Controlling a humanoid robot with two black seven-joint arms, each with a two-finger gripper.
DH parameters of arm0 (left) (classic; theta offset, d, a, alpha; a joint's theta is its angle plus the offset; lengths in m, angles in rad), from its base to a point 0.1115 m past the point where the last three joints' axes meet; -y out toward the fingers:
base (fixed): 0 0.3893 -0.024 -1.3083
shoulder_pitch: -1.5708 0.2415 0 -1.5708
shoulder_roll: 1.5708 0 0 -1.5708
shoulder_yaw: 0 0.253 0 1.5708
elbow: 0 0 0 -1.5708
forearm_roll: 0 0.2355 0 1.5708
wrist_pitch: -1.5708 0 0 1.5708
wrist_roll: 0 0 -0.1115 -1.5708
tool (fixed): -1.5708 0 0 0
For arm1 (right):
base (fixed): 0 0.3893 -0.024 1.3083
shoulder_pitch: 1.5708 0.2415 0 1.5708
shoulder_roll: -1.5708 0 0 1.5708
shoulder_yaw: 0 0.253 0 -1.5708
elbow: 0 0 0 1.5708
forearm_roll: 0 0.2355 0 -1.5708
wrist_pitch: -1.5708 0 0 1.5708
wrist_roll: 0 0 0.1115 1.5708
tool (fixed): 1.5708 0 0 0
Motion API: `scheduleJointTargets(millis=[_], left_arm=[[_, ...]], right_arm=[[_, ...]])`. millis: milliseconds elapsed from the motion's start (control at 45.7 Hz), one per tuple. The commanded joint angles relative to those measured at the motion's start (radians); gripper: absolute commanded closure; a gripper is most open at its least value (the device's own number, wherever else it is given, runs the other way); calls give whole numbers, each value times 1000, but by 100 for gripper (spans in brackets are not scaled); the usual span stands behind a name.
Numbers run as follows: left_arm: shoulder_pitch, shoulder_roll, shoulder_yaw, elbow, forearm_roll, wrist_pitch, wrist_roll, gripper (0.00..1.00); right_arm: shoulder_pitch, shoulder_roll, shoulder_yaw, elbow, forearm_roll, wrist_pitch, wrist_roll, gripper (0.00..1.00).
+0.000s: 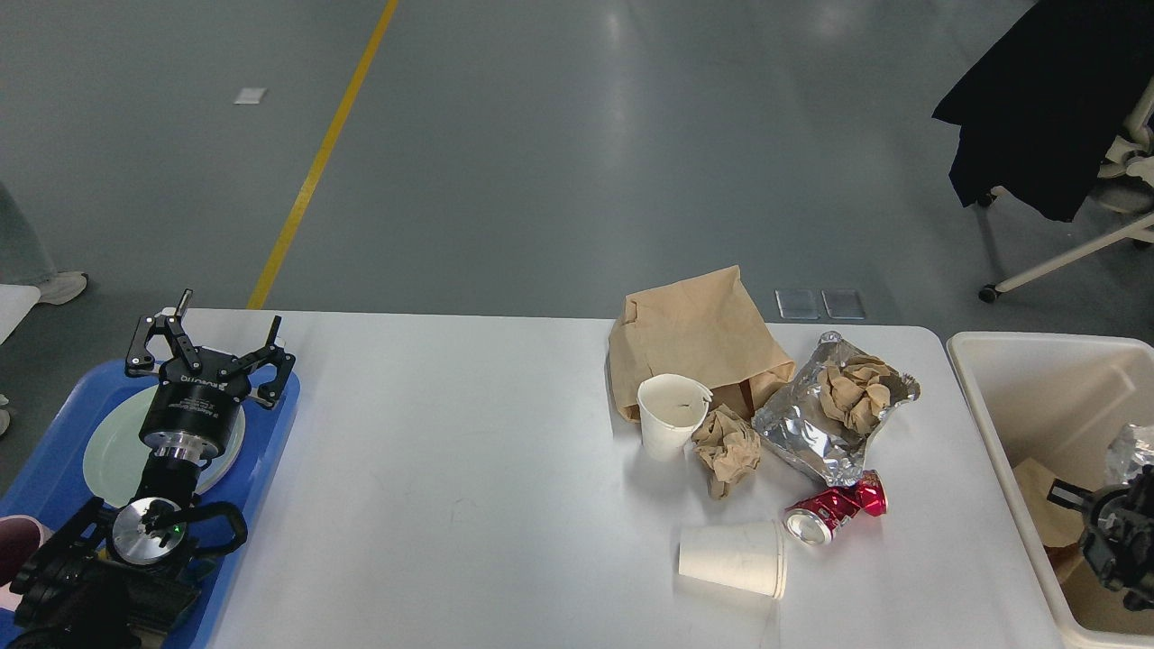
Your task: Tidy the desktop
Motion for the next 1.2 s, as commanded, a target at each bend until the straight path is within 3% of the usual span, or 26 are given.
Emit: scheduleJointTargets(millis=[0,788,964,985,1182], left_arm=[[0,0,0,0,0,1,0,4],[-1,0,0,1,0,0,0,4],[0,0,0,0,0,1,0,4],[-1,0,0,0,0,0,0,4],[0,0,0,0,0,1,0,4]], right_arm=[[-11,9,2,-6,2,-3,-1,100],[-51,9,11,-7,12,-24,1,100],[-65,10,11,-2,12,-133,6,9],[-68,10,11,-2,12,-144,7,1],[-71,16,11,1,11,-148,7,0]])
